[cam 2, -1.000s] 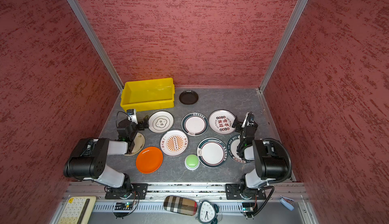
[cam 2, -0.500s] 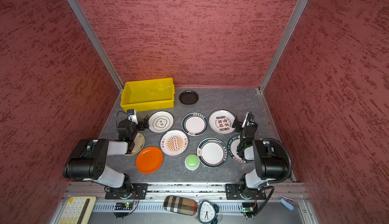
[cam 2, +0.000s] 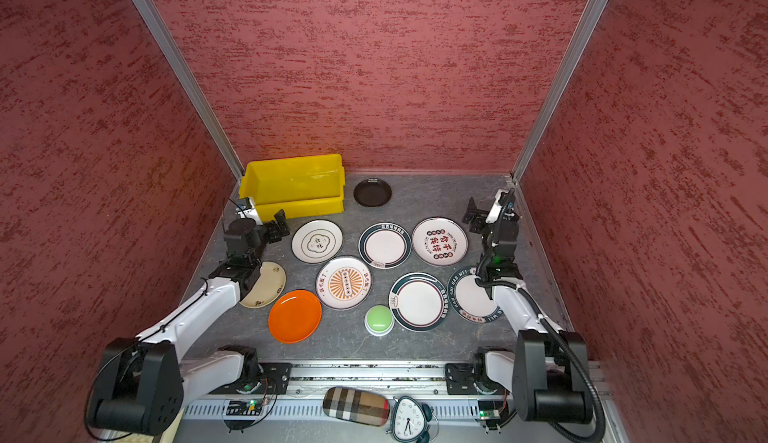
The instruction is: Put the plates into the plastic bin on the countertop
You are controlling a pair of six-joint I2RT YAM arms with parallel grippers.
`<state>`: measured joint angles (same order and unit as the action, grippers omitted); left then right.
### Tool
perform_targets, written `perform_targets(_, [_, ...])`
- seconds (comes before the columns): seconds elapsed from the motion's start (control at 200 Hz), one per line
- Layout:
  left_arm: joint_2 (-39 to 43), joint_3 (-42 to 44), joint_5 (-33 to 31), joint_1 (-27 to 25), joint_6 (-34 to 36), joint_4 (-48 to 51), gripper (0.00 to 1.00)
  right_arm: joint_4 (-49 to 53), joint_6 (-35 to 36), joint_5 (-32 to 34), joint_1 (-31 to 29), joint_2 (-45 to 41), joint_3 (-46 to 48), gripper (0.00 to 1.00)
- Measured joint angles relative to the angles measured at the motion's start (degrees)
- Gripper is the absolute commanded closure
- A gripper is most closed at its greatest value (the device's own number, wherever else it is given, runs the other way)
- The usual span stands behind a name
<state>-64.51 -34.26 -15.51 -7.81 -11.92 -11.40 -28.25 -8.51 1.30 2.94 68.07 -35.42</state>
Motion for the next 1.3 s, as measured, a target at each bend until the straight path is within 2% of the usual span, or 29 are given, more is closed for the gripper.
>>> perform_targets(0.135, [3.04,-0.66,0.81,-4.13,-4.37,5.97,0.00,13.35,-3.37,-4.26,-0.02,0.57,-6.51,0.01])
perform_targets(0.346, [2.54,-2.82,10.05,-7.15,-8.59,11.26,0.00,32.96,-7.54,-12.96,0.33,7.78,-16.31,0.01])
perform_targets(0.516, [2.54,-4.52,14.43,-10.93,-9.05,12.98,0.01,42.36,-9.55,-19.89,0.98,11.91,-17.16,0.01])
perform_targets(0.812, [2.71,-3.19,18.23,-14.38,-8.66,13.03,0.01,48.43,-11.45,-21.07,3.06,13.38,-16.15,0.01])
perform_targets(1.007, [2.71,-3.08,18.67,-14.43,-7.87,12.98,0.01,50.71,-11.21,-20.85,4.15,15.21,-16.15,0.01])
perform_targets(1.303, [2.73,-3.02,19.04,-14.43,-7.19,12.92,0.00,50.75,-10.32,-22.53,5.46,22.36,-16.20,0.02])
